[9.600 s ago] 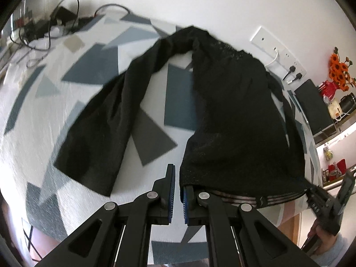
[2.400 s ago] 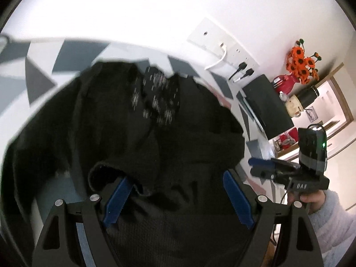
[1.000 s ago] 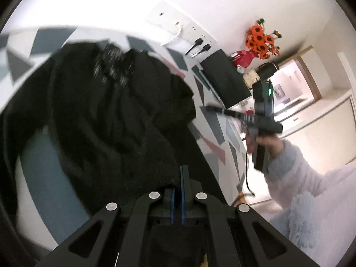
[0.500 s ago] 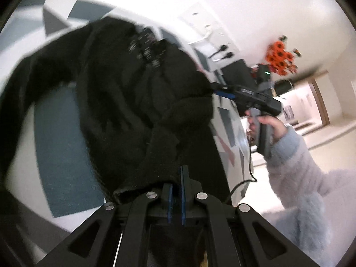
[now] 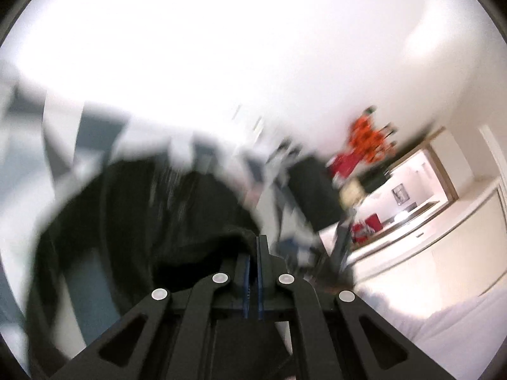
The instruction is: Fold clothes
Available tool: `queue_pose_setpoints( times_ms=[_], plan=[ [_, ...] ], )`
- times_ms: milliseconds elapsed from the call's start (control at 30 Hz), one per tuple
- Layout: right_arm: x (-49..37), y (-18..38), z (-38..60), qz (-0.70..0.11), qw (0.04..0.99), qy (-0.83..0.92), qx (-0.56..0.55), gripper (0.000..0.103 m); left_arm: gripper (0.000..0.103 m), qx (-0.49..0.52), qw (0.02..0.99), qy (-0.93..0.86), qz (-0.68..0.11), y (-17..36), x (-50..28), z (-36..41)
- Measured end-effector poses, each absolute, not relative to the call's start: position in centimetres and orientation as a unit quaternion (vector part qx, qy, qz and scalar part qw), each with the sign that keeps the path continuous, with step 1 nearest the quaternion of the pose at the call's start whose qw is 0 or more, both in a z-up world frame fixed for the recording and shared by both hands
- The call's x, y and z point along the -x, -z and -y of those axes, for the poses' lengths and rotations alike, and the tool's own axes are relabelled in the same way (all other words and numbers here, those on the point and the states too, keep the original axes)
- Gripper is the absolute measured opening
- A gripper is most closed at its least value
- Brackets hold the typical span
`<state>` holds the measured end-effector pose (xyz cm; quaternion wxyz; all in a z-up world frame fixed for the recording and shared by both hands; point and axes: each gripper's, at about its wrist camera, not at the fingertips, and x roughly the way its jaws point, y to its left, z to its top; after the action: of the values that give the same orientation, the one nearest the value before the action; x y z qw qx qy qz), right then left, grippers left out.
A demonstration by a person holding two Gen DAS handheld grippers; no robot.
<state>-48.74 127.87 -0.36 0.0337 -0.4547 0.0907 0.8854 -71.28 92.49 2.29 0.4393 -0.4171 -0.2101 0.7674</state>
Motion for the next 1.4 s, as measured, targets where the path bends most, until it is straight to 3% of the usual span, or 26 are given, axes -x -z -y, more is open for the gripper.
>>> queue_pose_setpoints(
  times_ms=[233,533,667,967,1400],
  plan=[
    [49.6,0.3,-124.5,-0.080,0.002,-0.902,0.423,0.090,0.002,0.303,0.474,-0.819,0.113,-16.2,73.1,-95.9],
    [56.0,1.3,-122.6,-0.063,0.019,-0.906,0.417,0.090,0.002,0.280,0.465,-0.835,0.092,-19.9,74.0,-98.5],
    [58.0,1.8,-123.4,-0.050,0.047,-0.903,0.424,0.090,0.002,0.286,0.453,-0.837,0.107,-19.4,74.5,-97.6],
    [55.7,3.1,-133.5,-0.192,0.155,-0.872,0.424,0.090,0.002,0.330,0.438,-0.825,0.138,-14.1,74.4,-96.8],
    [49.5,4.4,-131.2,-0.078,0.045,-0.843,0.530,0.090,0.002,0.487,0.350,-0.782,0.168,1.4,69.8,-91.7]
  ],
)
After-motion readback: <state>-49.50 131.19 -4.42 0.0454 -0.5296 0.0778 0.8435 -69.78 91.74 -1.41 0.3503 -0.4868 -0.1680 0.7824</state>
